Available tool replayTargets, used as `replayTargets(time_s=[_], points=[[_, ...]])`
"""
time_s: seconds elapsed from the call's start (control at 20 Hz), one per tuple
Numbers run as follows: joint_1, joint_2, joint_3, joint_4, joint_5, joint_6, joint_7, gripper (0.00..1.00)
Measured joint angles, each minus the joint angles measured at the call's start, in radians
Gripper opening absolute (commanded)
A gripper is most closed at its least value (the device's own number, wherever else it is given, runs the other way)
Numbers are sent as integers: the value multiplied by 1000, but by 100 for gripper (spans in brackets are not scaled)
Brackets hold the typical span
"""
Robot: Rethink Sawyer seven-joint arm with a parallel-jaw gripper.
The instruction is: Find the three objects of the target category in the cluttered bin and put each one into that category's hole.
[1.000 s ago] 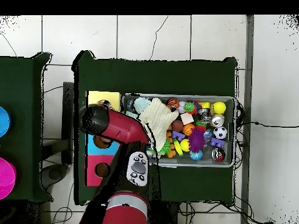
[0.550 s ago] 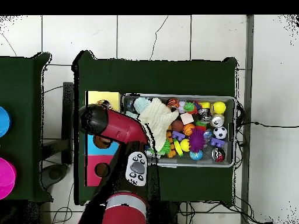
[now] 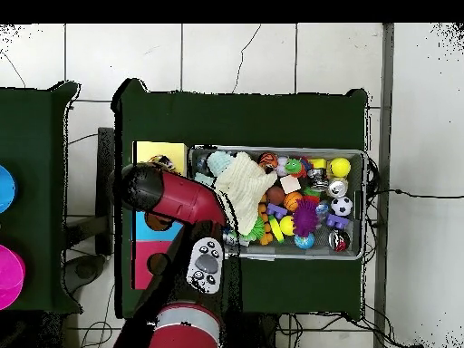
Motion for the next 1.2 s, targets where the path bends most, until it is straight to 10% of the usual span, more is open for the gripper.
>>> replayTargets(time_s=[0.3, 0.35, 1.2], points=[[11, 0, -13, -2, 0, 1, 0, 100], [11, 0, -13, -2, -1, 1, 0, 0], [10, 3, -14, -2, -1, -15, 0, 0]])
